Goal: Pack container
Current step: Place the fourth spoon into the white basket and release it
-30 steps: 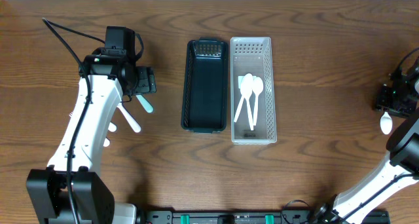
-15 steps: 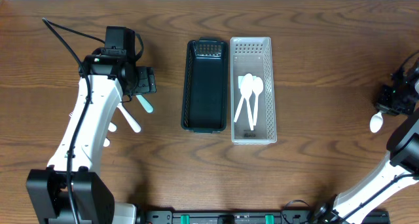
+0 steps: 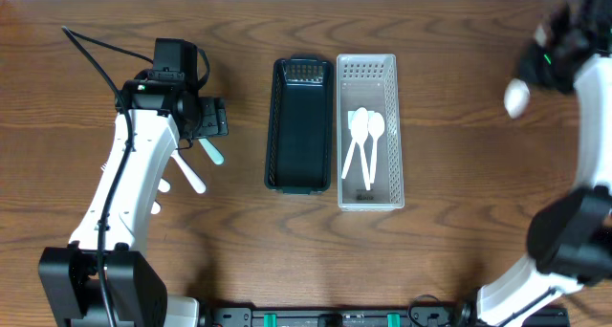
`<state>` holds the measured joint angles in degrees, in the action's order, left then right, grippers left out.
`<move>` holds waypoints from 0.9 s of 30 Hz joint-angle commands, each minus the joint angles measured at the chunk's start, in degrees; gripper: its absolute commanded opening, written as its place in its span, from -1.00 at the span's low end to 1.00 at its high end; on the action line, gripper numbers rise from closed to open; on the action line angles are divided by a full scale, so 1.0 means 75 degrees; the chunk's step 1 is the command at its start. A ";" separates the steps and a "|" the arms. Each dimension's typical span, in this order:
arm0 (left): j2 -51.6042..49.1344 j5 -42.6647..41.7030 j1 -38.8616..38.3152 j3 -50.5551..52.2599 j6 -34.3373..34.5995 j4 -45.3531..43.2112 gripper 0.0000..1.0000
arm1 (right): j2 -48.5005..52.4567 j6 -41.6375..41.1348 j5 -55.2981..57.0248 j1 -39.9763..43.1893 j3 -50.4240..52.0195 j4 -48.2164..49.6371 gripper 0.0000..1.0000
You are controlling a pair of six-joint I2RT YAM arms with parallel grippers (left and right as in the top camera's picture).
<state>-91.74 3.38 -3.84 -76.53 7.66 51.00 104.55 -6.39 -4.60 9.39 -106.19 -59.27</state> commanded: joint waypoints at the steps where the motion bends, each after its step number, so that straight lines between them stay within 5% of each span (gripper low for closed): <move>1: -0.0050 0.0064 0.0038 -0.0154 0.0006 0.0023 0.71 | -0.0440 -0.0373 -0.0160 -0.1408 -0.0268 0.0119 -0.98; 12: -0.0050 0.0064 0.0038 -0.0154 0.0006 0.0026 0.71 | 0.1174 -0.0813 -0.0160 -0.4121 -0.0221 0.0221 -0.98; 27: -0.0050 0.0064 0.0038 -0.0154 0.0006 0.0079 0.71 | 0.2774 -0.1116 0.0213 -0.4532 -0.0224 -0.0099 -0.98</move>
<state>-91.74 3.38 -3.84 -76.53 7.66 51.24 125.86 -13.52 -5.13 -24.62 -107.48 -60.18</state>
